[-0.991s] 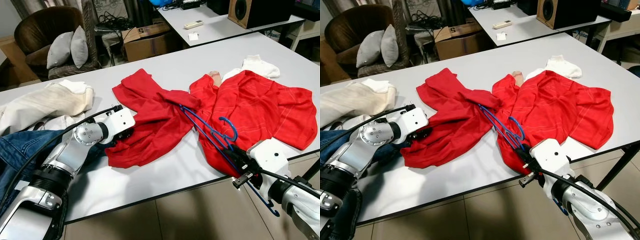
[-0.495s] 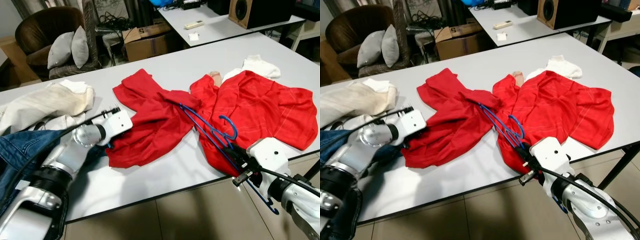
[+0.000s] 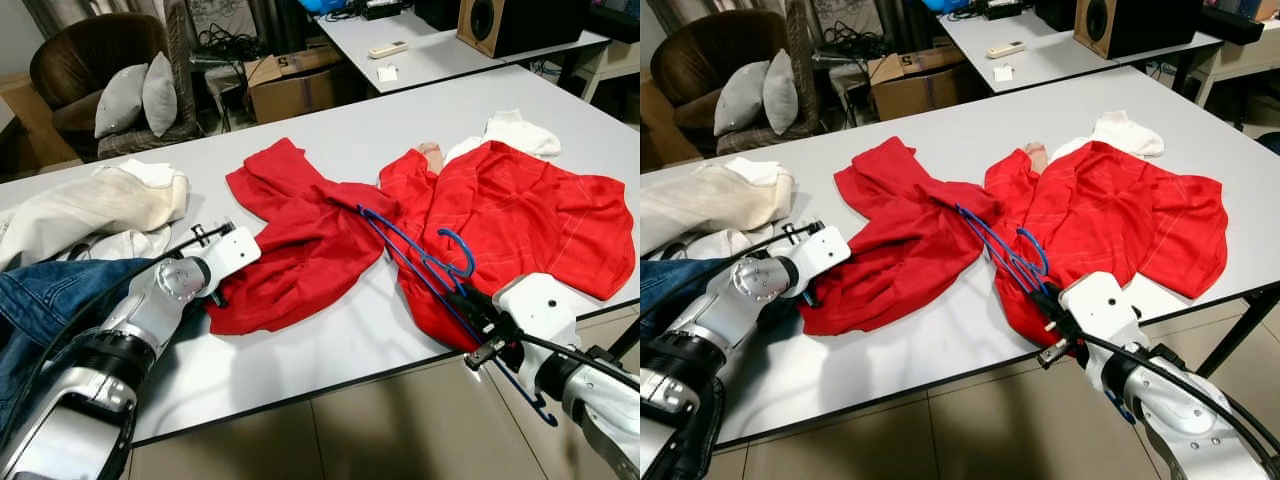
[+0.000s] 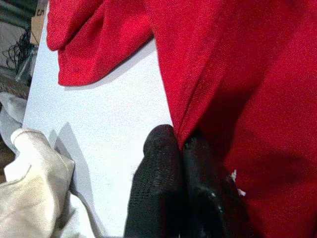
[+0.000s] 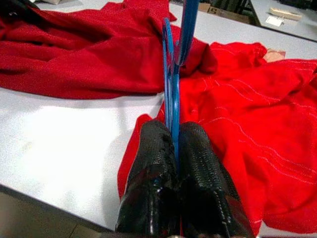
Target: Hang hanger
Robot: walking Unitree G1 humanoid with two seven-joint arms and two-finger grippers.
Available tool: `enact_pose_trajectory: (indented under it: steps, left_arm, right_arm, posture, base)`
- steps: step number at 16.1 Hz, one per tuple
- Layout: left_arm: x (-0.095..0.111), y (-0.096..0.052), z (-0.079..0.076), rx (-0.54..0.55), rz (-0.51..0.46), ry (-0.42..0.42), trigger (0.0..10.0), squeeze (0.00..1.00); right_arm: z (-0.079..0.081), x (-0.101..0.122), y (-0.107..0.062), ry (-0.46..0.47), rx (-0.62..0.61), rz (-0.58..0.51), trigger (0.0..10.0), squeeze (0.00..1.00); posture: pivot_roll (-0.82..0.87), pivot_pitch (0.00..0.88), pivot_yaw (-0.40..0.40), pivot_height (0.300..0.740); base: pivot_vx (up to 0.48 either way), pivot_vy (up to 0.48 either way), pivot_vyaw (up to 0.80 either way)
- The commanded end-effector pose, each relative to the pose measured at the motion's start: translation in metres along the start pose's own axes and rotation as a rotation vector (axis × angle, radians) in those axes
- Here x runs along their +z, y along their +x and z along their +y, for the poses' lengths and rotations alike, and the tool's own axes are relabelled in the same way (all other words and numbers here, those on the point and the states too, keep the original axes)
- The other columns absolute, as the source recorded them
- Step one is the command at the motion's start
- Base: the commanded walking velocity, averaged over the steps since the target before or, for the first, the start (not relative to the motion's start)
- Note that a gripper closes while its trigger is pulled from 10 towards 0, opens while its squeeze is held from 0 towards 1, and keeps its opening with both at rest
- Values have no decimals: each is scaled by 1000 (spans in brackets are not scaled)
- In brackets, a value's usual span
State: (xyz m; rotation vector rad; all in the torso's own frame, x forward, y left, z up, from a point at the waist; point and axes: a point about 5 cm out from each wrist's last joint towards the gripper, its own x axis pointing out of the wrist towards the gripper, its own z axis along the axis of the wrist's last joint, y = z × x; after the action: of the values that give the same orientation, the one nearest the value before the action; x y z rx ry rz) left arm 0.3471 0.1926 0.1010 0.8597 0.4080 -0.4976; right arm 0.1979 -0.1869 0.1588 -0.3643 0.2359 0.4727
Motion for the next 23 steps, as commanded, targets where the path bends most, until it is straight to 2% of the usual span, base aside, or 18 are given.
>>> enact_pose_trajectory:
  steps: [1,4,5,7,8,9,10,12,13,14,18,20,23]
  left_arm:
    - [7,-1,9,26,-57,-70,0,0]
    - [31,2,15,32,-203,-244,0,0]
    - [36,2,17,33,-224,-265,0,0]
    - [60,2,35,64,-311,-328,0,0]
    - [65,2,40,80,-328,-329,0,0]
    - [77,-1,53,116,-367,-312,0,0]
    - [78,-1,54,121,-373,-309,0,0]
    - [95,-9,75,168,-423,-276,0,0]
    - [103,-13,79,163,-456,-253,0,0]
    - [114,-18,80,130,-501,-222,0,0]
    - [132,-29,72,38,-579,-158,0,0]
    - [144,-35,68,16,-620,-174,0,0]
    - [144,-33,65,38,-607,-183,0,0]
  right_arm:
    - [0,2,1,-11,11,-11,10000,0]
    - [1,8,-2,7,25,-52,10000,0]
    - [2,10,-3,12,36,-69,10000,0]
    - [14,21,-17,69,179,-142,10000,0]
    - [18,22,-22,82,220,-149,10000,0]
    - [24,23,-30,105,278,-149,10000,0]
    - [24,23,-30,106,281,-148,10000,0]
    - [26,22,-34,123,322,-136,10000,0]
    - [24,22,-32,136,314,-130,10000,0]
    - [20,20,-24,148,269,-114,10000,0]
    - [10,17,0,184,187,-110,10000,0]
    - [12,18,13,207,214,-112,10000,0]
    - [24,27,17,222,322,-159,10000,0]
  posture:
    - [-159,0,179,740]
    - [-159,0,182,740]
    - [-160,0,184,740]
    - [-166,0,196,740]
    - [-170,0,201,740]
    - [-175,0,205,740]
    - [-175,0,205,740]
    - [-184,0,202,740]
    - [-187,0,198,740]
    - [-186,0,192,740]
    - [-182,0,175,740]
    - [-168,0,154,740]
    - [-151,0,134,740]
  base:
    - [0,0,0]
    - [0,0,0]
    - [0,0,0]
    - [0,0,0]
    - [0,0,0]
    - [0,0,0]
    - [0,0,0]
    - [0,0,0]
    - [0,0,0]
    - [0,0,0]
    - [0,0,0]
    - [0,0,0]
    - [0,0,0]
